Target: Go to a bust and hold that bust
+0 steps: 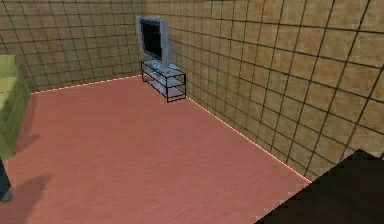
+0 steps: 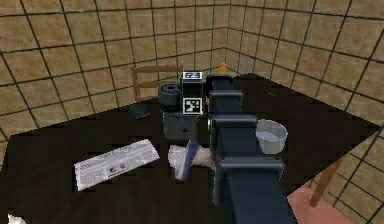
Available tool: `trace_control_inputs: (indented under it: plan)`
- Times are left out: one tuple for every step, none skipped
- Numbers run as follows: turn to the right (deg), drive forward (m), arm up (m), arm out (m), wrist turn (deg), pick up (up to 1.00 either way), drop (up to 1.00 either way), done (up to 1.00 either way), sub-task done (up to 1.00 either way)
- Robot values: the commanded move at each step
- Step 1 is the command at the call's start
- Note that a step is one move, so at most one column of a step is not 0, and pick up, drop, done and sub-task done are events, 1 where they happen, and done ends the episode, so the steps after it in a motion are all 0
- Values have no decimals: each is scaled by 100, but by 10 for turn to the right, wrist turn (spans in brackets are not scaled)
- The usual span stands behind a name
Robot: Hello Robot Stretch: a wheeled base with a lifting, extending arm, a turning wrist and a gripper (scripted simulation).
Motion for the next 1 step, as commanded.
trace_control_inputs:
  plan:
    - [0,0,-26,0,0,0,0,0,0]
